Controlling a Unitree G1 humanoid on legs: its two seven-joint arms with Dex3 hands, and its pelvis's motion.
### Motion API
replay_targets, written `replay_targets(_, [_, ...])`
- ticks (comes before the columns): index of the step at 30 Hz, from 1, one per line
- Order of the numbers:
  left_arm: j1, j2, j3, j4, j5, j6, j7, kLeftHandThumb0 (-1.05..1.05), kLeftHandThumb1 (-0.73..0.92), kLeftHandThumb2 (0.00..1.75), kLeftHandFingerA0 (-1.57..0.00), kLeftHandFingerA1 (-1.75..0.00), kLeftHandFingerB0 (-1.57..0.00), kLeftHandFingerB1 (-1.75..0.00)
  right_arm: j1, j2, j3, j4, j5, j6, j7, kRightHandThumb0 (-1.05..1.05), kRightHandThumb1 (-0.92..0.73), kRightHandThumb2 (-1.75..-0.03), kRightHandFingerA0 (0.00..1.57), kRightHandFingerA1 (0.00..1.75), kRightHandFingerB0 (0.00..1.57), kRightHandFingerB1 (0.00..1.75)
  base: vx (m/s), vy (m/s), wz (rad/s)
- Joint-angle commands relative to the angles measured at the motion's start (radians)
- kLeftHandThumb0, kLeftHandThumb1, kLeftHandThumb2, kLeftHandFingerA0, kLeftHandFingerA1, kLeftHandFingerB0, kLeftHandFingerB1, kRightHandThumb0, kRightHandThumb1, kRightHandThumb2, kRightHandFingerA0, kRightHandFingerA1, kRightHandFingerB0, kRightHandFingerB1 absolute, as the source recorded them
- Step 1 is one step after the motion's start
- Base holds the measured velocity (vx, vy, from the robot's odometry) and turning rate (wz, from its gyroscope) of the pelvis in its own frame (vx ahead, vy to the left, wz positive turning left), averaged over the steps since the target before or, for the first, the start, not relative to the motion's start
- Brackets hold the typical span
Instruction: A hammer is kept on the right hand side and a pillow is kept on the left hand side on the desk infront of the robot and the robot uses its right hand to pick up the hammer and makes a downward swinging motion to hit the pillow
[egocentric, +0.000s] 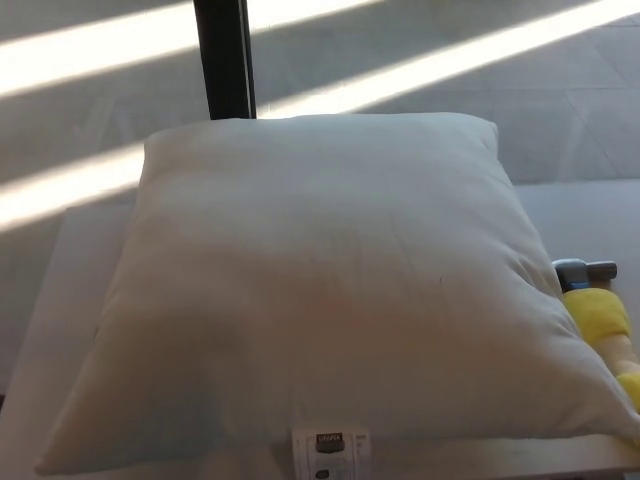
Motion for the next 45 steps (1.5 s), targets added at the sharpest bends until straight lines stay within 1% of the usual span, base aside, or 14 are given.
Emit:
replay_targets(1, [-0.003,0.024,0.012,0.011,-0.024,-0.020,0.003,-0.48,0.48,0.55,-0.89,-0.69,-0.77,-0.54,-0.043,-0.077,-0.076,-0.302,0.142,0.303,-0.096,-1.05,-0.89,-0.68,0.00,0.00,0.00,0.00,0.00,0.000,0.00])
replay_targets(9, [-0.007,0.023,0.032,0.006,-0.046,-0.021,-0.018,-0.49,0.48,0.55,-0.86,-0.70,-0.76,-0.54,-0.164,-0.117,-0.029,-0.619,0.118,0.343,-0.119,-1.05,-0.77,-0.66,0.00,0.25,0.00,0.07,0.00,0.000,0.00])
replay_targets(13, [-0.008,0.019,0.035,0.003,-0.054,-0.029,-0.037,-0.46,0.49,0.55,-0.82,-0.67,-0.74,-0.53,-0.260,-0.169,0.085,-0.733,0.031,0.392,-0.108,-1.05,-0.76,-0.65,0.00,0.00,0.00,0.26,0.00,0.000,0.00])
replay_targets(14, [-0.010,0.020,0.036,0.006,-0.054,-0.027,-0.041,-0.47,0.48,0.55,-0.81,-0.65,-0.74,-0.53,-0.274,-0.173,0.112,-0.743,0.000,0.384,-0.105,-1.05,-0.74,-0.63,0.00,0.14,0.00,0.29,0.00,0.000,0.00])
replay_targets(15, [-0.011,0.020,0.039,0.008,-0.057,-0.024,-0.042,-0.46,0.48,0.55,-0.81,-0.65,-0.73,-0.53,-0.293,-0.171,0.144,-0.762,-0.029,0.384,-0.110,-1.05,-0.51,-1.06,0.00,0.56,0.00,0.53,0.00,0.000,0.00])
replay_targets(16, [-0.014,0.021,0.033,0.010,-0.050,-0.023,-0.041,-0.46,0.49,0.55,-0.81,-0.64,-0.71,-0.52,-0.332,-0.149,0.191,-0.796,-0.052,0.384,-0.127,-1.05,-0.66,-0.67,0.00,0.63,0.00,0.56,0.00,0.000,0.00])
replay_targets(18, [-0.013,0.017,0.029,0.012,-0.047,-0.027,-0.039,-0.47,0.48,0.55,-0.83,-0.66,-0.70,-0.53,-0.359,-0.131,0.225,-0.823,-0.076,0.389,-0.142,-1.05,-0.64,-0.66,0.00,0.78,0.00,0.61,0.00,0.000,0.00])
replay_targets(19, [-0.014,0.017,0.030,0.010,-0.048,-0.026,-0.041,-0.48,0.48,0.55,-0.80,-0.65,-0.70,-0.53,-0.371,-0.124,0.266,-0.846,-0.120,0.403,-0.156,-1.05,-0.50,-1.03,0.03,0.87,0.00,0.68,0.00,0.000,0.00])
replay_targets(21, [-0.016,0.016,0.036,0.007,-0.057,-0.025,-0.045,-0.47,0.47,0.54,-0.81,-0.66,-0.68,-0.53,-0.378,-0.115,0.356,-0.897,-0.196,0.436,-0.159,-1.05,-0.67,-0.59,0.00,1.00,0.00,0.66,0.00,0.000,0.00])
replay_targets(24, [-0.013,0.016,0.037,0.008,-0.056,-0.031,-0.048,-0.47,0.48,0.55,-0.80,-0.64,-0.69,-0.52,-0.376,-0.114,0.403,-0.947,-0.195,0.510,-0.143,-1.03,-0.68,-0.61,0.00,0.81,0.00,0.63,0.00,0.000,0.02])
replay_targets(25, [-0.009,0.017,0.032,0.003,-0.051,-0.034,-0.046,-0.48,0.48,0.55,-0.80,-0.63,-0.72,-0.53,-0.373,-0.123,0.431,-0.970,-0.204,0.554,-0.134,-0.92,-0.52,-0.97,0.00,0.62,0.00,0.49,0.00,0.000,0.00])
replay_targets(26, [-0.006,0.018,0.034,0.004,-0.053,-0.030,-0.045,-0.47,0.48,0.55,-0.79,-0.64,-0.69,-0.53,-0.370,-0.129,0.481,-0.967,-0.231,0.591,-0.122,-0.78,-0.51,-0.91,0.01,0.51,0.00,0.14,0.00,0.000,0.00])
replay_targets(33, [-0.014,0.015,0.032,0.010,-0.048,-0.031,-0.036,-0.48,0.48,0.55,-0.82,-0.67,-0.69,-0.52,-0.429,-0.131,0.615,-0.844,-0.230,0.687,-0.059,-0.90,-0.55,-0.92,0.00,0.17,0.11,0.07,0.00,0.000,0.00])
replay_targets(45, [-0.014,0.015,0.037,0.008,-0.049,-0.036,-0.036,-0.48,0.48,0.55,-0.85,-0.69,-0.71,-0.53,-0.436,-0.112,0.749,-0.689,-0.332,0.667,-0.093,-0.81,-0.51,-0.87,0.04,0.31,0.12,0.30,0.00,0.000,0.00])
